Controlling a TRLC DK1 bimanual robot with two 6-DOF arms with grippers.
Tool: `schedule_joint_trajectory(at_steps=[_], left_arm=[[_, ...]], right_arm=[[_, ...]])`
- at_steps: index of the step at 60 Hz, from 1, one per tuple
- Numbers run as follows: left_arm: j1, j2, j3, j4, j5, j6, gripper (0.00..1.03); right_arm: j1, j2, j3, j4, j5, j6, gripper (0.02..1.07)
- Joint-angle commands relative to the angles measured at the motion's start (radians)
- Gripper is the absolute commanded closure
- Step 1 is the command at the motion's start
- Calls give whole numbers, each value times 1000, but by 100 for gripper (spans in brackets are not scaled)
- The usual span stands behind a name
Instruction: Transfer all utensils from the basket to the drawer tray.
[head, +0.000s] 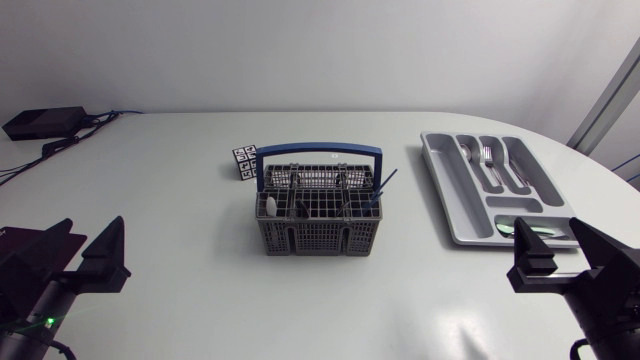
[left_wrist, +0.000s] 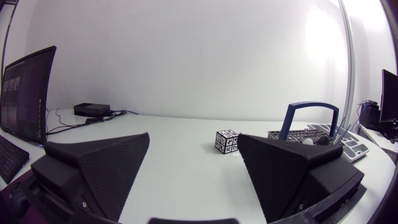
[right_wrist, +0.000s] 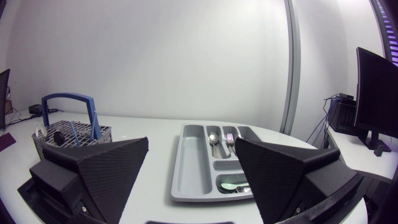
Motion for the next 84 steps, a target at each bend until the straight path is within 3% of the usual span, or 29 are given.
schedule_joint_trajectory(at_steps=[1,28,48,57,66,69,78,84], left_arm=[[-7,-8,-38,-10,-7,6,5],[5,3,67,-53,-9,12,5],[-33,279,274,-113,-9,-29,5],[-74,498,403,-160,-24,-63,5],[-196,636,507,-236,-84,-60,6],[-255,715,565,-302,-108,-20,6],[-309,865,656,-369,-101,206,6],[-332,932,697,-395,-50,215,6]], right_arm=[[10,-6,-17,-4,-1,13,7],[16,-7,19,-19,26,5,7],[68,71,116,-29,39,2,7],[109,218,190,-10,52,9,7],[169,342,246,-9,65,30,7],[194,394,269,-9,72,42,7],[272,572,374,-67,101,56,7],[307,721,481,-157,106,55,7]])
